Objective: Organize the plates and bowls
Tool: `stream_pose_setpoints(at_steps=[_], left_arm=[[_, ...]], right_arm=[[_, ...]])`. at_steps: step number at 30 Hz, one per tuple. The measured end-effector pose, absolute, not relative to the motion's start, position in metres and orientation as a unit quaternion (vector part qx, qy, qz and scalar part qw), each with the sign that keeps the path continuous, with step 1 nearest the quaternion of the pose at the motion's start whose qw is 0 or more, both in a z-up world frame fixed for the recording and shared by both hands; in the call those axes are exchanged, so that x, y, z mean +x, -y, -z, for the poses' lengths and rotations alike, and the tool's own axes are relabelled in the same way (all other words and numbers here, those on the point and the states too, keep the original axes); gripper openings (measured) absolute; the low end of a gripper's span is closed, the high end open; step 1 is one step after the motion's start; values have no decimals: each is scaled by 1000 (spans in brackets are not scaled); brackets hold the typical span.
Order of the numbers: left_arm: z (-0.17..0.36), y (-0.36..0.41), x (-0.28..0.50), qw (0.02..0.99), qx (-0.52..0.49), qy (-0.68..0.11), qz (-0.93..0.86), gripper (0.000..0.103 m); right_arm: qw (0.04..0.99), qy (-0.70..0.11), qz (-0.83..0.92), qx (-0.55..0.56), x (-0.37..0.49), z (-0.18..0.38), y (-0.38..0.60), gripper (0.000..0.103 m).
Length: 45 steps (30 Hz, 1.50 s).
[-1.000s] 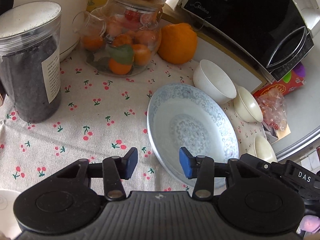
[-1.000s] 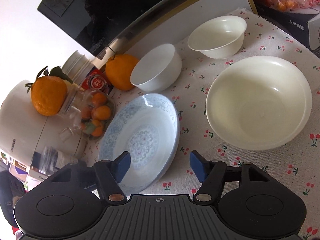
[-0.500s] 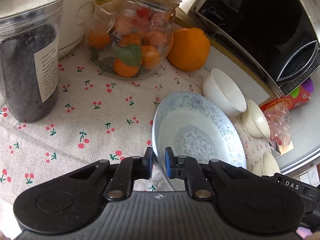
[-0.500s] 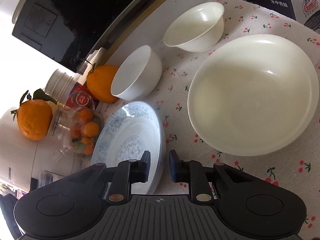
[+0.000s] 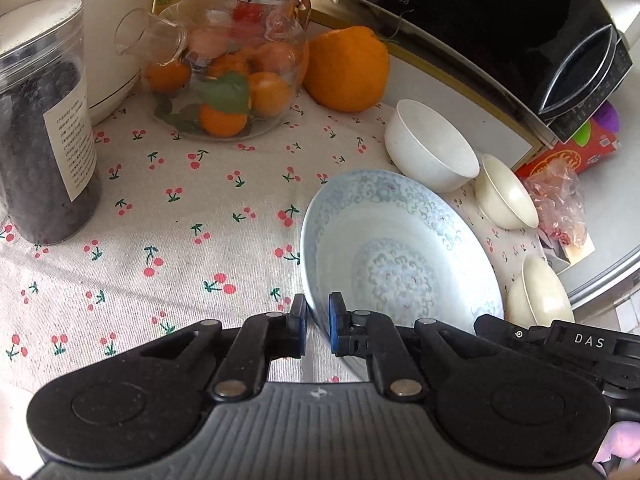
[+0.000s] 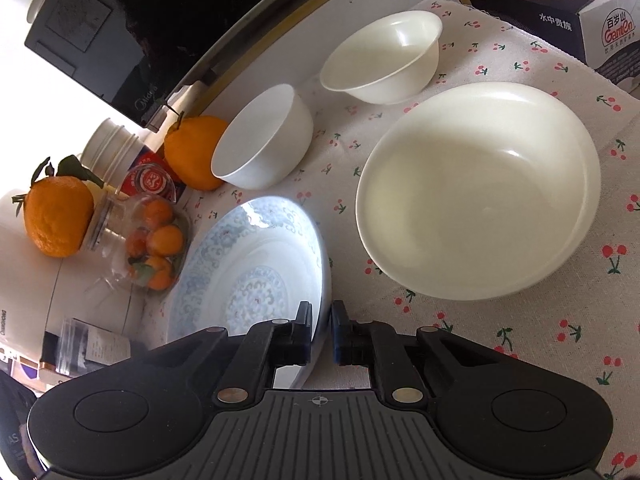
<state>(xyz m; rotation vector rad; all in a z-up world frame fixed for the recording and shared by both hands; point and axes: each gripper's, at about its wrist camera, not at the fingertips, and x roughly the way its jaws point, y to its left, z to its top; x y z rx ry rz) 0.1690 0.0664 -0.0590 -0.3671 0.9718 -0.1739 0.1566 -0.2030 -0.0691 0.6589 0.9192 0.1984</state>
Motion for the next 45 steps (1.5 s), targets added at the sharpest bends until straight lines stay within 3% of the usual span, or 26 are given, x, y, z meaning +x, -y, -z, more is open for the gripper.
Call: stream_pose_setpoints(at_steps=[45], left_arm=[[50, -48, 133, 832, -116, -527, 124, 14]], right_arm=[[834, -476, -116, 253, 137, 63, 214, 9]])
